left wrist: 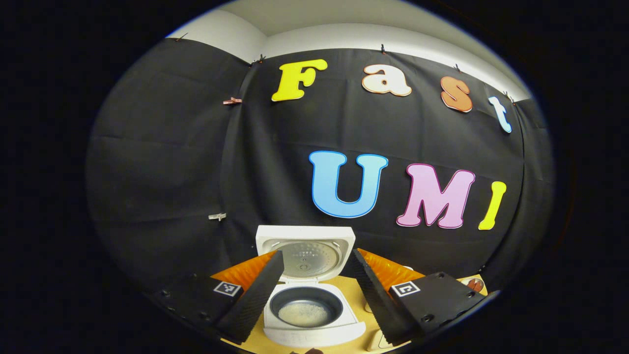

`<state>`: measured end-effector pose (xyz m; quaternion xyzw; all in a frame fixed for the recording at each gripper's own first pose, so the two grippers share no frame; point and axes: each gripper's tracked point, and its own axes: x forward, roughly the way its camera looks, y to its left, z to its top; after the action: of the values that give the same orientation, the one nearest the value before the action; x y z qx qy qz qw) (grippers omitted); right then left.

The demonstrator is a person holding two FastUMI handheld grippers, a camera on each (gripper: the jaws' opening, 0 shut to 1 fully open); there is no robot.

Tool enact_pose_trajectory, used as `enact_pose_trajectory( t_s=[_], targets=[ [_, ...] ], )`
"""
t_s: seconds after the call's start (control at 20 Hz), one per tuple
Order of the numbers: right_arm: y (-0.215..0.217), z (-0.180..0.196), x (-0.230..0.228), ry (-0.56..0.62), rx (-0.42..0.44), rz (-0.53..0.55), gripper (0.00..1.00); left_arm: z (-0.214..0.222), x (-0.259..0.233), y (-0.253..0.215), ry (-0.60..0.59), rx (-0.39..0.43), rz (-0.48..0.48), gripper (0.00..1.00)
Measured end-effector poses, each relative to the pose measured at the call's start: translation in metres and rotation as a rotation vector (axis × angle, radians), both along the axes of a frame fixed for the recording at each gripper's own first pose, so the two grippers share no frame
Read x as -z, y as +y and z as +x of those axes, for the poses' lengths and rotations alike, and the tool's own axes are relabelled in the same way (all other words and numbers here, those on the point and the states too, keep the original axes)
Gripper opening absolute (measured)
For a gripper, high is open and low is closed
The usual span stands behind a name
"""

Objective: Close the left gripper, press the button to open the rice cooker; take a wooden spoon from the chopstick holder with the right hand, scoop a spoonful of rice and pour it into the rice cooker, then put the wooden spoon back into the chopstick holder.

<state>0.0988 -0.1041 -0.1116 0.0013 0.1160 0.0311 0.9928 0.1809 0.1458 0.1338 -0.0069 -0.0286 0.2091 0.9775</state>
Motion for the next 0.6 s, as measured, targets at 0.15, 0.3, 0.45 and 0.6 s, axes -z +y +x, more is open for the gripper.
enact_pose_trajectory(
  t_s=[0.15,0.3,0.45,0.6],
  targets=[
    [0.018,-0.015,-0.01,0.001,-0.008,-0.039,0.98,0.039,-0.01,0.022,-0.031,0.017,0.042,0.95],
    [0.038,-0.023,-0.023,-0.012,-0.031,-0.078,0.99,0.079,-0.009,0.045,-0.059,0.038,0.039,0.95],
    [0.059,-0.025,-0.024,0.017,-0.056,-0.074,0.99,0.114,-0.016,0.065,-0.105,0.054,0.038,0.95],
    [0.066,-0.029,-0.027,0.022,-0.044,-0.08,1.0,0.143,-0.023,0.092,-0.143,0.043,0.049,0.94]
  ],
)
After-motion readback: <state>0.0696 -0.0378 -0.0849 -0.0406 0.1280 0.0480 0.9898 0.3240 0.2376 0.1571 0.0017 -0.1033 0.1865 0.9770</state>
